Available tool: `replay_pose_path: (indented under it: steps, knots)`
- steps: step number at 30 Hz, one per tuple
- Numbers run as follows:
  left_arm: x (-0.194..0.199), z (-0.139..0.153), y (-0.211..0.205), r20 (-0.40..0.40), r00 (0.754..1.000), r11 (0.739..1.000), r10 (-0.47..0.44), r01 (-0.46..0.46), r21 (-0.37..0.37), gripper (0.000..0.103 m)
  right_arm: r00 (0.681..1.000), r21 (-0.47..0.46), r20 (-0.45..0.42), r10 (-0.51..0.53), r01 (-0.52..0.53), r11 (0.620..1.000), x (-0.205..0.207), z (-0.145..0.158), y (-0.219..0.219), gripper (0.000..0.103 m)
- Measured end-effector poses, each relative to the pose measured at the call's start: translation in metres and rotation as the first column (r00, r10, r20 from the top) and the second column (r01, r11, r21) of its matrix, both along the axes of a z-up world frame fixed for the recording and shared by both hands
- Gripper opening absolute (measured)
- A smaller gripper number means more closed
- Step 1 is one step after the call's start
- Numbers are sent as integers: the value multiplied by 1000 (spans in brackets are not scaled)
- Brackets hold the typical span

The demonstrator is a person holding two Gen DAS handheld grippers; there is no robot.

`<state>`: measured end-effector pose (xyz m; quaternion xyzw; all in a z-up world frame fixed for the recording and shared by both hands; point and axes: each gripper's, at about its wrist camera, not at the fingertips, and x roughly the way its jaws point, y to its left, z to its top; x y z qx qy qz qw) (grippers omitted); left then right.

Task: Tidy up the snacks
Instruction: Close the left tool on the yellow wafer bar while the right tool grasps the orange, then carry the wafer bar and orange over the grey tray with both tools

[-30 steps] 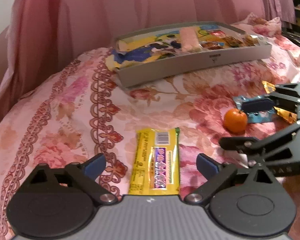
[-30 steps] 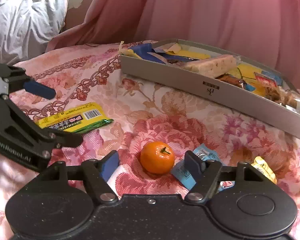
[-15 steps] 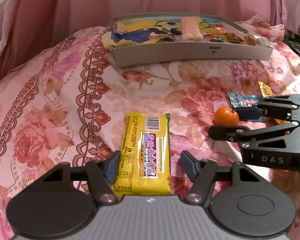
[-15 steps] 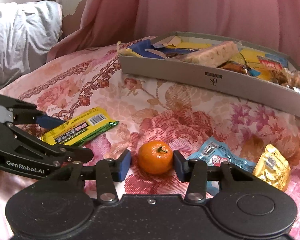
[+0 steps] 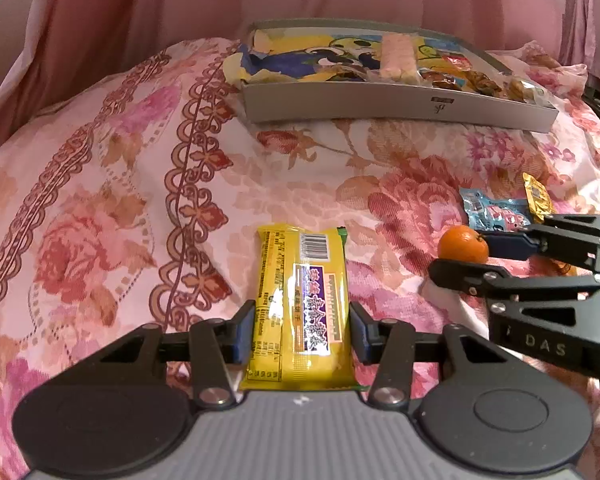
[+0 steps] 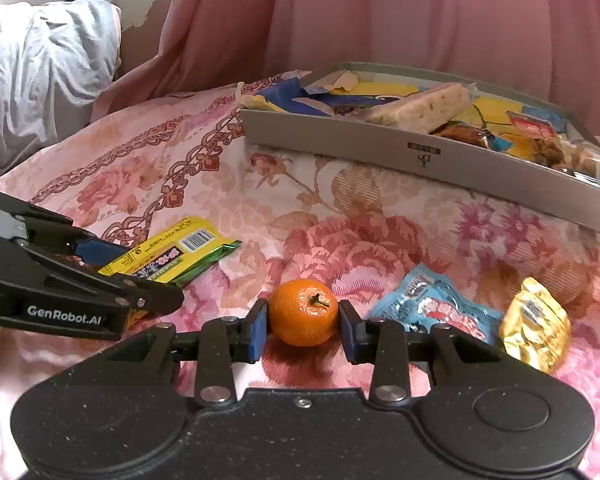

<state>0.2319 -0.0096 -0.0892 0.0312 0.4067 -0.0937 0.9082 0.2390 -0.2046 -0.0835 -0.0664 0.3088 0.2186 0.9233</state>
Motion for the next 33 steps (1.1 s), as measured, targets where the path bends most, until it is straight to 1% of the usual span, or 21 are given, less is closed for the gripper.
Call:
replay_pose_path:
  steps: [3,7,11,14,18,20,22,25,29,31,33]
  knots:
    - [-5,3,-1,-24,1000,1000,5,-6,-24,51,1000,-17,1,-4,4,1000,-10,3,0,38]
    - [-13,5,0,-85,996,993,-7,-3,-115,51,1000,-23,-15,-11,11,1000,-25,5,0,38]
    - [-24,6,-2,-101,995,988,-20,4,-153,51,1000,-39,-19,-22,21,999,-39,9,-1,38]
    - [-29,6,-1,-128,991,978,-21,-6,-208,51,998,-29,-17,-53,52,998,-54,16,-8,38]
    - [-42,6,-7,-147,989,976,-28,-5,-220,51,995,-16,-19,-99,99,995,-75,25,-19,38]
    - [-48,7,-10,-156,987,970,-35,-4,-242,51,993,-17,-16,-115,114,993,-86,28,-24,38]
    - [-55,9,-11,-172,984,960,-41,-9,-281,51,992,-14,-5,-128,128,992,-96,33,-28,38]
    - [-62,8,-9,-199,979,936,-41,-32,-349,51,989,4,13,-144,144,990,-104,40,-33,38]
    - [-67,8,-3,-212,977,906,-18,-74,-416,51,986,29,35,-165,164,986,-114,47,-41,38]
    - [-66,7,2,-222,975,889,2,-103,-445,51,984,46,34,-174,172,984,-114,50,-44,38]
    - [-66,6,6,-223,975,881,18,-121,-458,51,984,64,32,-176,174,983,-112,51,-45,38]
